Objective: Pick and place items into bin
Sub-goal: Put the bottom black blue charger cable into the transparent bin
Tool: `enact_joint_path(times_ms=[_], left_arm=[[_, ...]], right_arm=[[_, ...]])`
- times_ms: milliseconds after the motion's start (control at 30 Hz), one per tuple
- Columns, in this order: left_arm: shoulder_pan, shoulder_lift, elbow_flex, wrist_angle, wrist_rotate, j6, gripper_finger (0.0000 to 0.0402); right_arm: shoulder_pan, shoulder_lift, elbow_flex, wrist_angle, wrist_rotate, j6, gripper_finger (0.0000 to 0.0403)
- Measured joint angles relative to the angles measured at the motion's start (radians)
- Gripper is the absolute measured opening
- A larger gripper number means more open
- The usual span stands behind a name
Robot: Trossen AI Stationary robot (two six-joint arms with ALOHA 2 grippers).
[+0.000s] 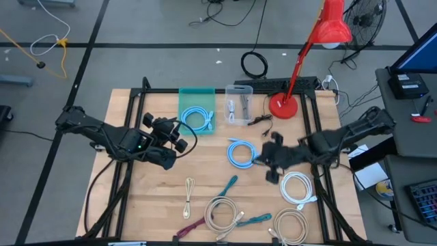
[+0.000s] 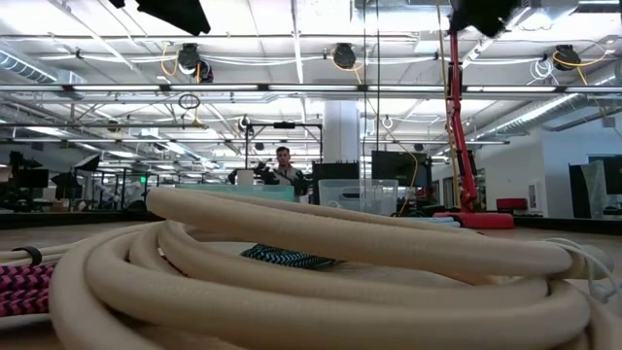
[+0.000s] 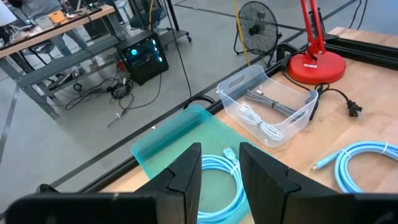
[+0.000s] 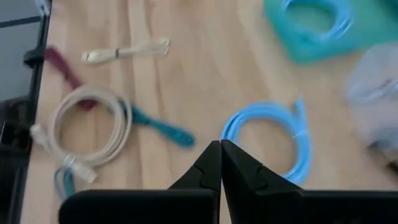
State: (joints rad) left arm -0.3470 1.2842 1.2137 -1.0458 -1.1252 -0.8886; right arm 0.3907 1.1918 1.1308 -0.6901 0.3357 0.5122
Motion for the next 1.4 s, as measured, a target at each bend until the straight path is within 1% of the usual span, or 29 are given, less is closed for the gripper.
enact_joint_path(times_ms=[100,133,167,300,367,433,533,633,800,900,1100,1300,1400], left_arm=[[0.000,0.000,0.000,0.000,0.000,0.000,0.0113],[0.000,0.000,0.000,0.000,0.001,0.000,0.0113],[0.000,0.000,0.000,0.000,0.000,0.000,0.0113],[0.000,0.000,0.000,0.000,0.001,-0.001,0.0113],[0.000,0.000,0.000,0.000,0.001,0.000,0.0113],[0.000,0.000,0.000,0.000,0.001,0.000,0.0113],[0.000,0.000,0.000,0.000,0.001,0.001,0.0113],[0.000,0.000,0.000,0.000,0.001,0.001,0.0113],[0.000,0.000,0.000,0.000,0.007,-0.003,0.0113],[0.000,0.000,0.000,0.000,0.010,-0.003,0.0113],[0.000,0.000,0.000,0.000,0.008,0.001,0.0113],[0.000,0.000,0.000,0.000,0.006,0.000,0.0113],[0.000,0.000,0.000,0.000,0.007,0.000,0.0113]], right_arm=[[0.042,-0.026,-0.123,0.102,-0.004,0.067,0.0000],[0.051,-0.030,-0.160,0.133,-0.028,0.076,0.0000],[0.057,-0.030,-0.193,0.171,-0.069,0.075,0.0000],[0.081,-0.019,-0.322,0.352,-0.310,0.067,0.0001],[0.092,-0.004,-0.367,0.448,-0.387,0.093,0.0005],[0.115,0.013,-0.388,0.496,-0.433,0.121,0.0014],[0.164,0.051,-0.388,0.556,-0.449,0.150,0.0033],[0.203,0.073,-0.389,0.668,-0.449,0.151,0.0053],[0.256,0.104,-0.388,0.832,-0.447,0.063,0.0076],[0.269,0.116,-0.388,0.834,-0.446,0.037,0.0091],[0.273,0.150,-0.387,0.735,-0.436,0.018,0.0142],[0.246,0.272,-0.387,0.703,-0.420,0.020,0.0198],[0.229,0.352,-0.384,0.751,-0.488,0.029,0.0219]])
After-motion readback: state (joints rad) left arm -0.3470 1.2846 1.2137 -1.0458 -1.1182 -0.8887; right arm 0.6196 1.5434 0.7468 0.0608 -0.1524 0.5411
